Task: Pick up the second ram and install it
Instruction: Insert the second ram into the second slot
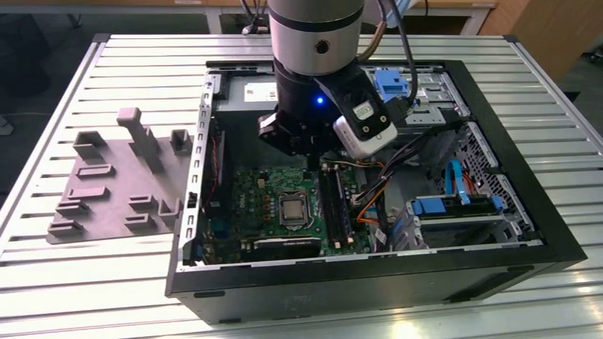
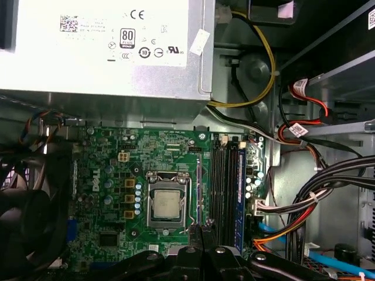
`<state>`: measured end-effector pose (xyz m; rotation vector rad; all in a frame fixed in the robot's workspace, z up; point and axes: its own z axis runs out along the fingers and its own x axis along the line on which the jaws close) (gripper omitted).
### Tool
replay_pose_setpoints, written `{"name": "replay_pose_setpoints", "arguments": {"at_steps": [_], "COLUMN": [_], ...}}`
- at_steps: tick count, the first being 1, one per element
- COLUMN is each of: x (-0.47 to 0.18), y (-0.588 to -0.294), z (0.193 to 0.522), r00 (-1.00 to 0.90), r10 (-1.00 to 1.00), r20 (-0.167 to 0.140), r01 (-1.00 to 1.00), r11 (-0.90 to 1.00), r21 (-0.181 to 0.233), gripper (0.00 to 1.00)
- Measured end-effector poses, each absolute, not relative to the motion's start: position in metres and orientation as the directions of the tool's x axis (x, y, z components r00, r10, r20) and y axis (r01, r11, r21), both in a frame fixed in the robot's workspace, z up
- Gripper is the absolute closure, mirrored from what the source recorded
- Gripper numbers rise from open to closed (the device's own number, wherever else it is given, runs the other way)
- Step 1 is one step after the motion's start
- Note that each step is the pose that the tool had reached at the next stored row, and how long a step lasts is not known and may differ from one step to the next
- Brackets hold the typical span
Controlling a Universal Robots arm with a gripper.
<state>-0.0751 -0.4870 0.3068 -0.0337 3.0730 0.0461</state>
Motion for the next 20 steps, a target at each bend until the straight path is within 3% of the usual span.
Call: {"name": "replay_pose_setpoints", "arguments": {"at_steps": [20], "x": [-0.0728], "y": [-0.4871], "z": [0.3038], "r00": [-0.997], "r10": [-0.021], "r20": [-0.068], "r01": [-0.023], "r11": [0.999], "r21": [0.029], "gripper": [0.89]}}
